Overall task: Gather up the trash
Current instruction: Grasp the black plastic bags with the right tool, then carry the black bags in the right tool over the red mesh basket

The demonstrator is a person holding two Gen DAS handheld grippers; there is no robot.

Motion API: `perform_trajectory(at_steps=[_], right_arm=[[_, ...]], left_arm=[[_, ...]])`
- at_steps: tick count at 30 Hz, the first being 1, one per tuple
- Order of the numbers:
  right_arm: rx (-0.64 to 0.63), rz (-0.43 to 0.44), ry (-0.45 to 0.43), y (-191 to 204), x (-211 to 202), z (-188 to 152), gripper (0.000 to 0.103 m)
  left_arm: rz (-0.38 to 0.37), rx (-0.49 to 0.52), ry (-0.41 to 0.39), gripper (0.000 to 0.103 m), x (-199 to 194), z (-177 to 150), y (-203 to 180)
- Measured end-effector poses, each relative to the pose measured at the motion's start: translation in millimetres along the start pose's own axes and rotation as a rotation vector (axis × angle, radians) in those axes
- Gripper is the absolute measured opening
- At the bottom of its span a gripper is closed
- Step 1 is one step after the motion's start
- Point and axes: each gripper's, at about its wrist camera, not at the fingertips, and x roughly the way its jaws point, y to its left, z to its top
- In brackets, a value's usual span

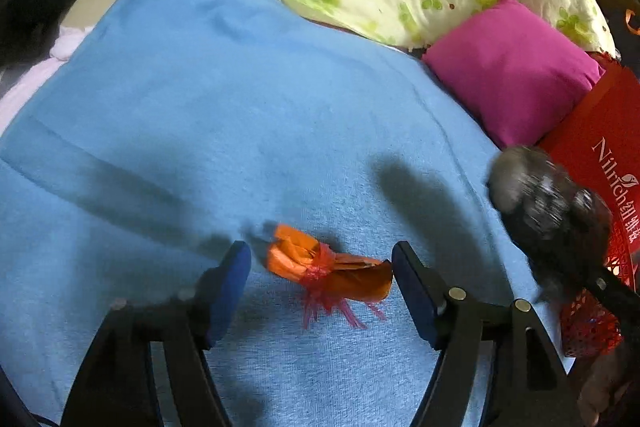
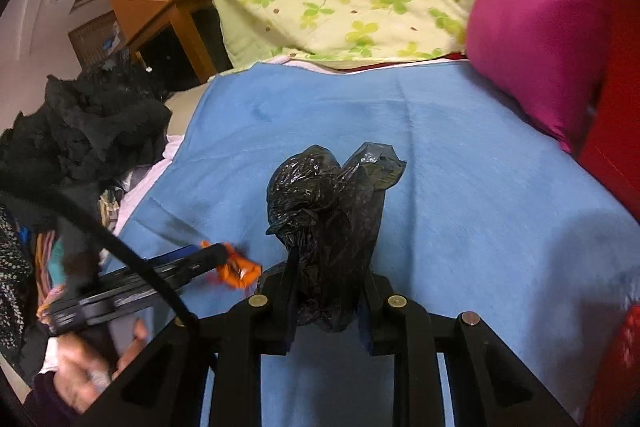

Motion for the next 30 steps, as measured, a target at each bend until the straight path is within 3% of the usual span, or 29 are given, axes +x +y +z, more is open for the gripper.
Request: perform_trajectory(at_steps=[8,13,20,24,30], right_arm=[[-0.019,-0.019,-0.064,-8,-44,-27,0.025],[-0.062,-0.01,-0.164,0,-74,-29,0.025],[-0.045,0.006,-0.292,3,-122,-40,0.025],[-0.042,-0.001,-0.348,1,-146,-50,0.025],[-0.016,-0.003,-0.432,-9,-185,-65,0.025]], left_arm=[[0.028,0.031,-0.02,0.061,-2,-6,-8],[0.038,0.035,-0.078,0.06,-33,-13,-16],[0.195,0.106,-0.233,0.06,-107,-37,-54],[0.289,0.168,-0.259,0.061,-134,-55,-86],[0.36,0.29,-0.313,0.061,-167,-67,-135]])
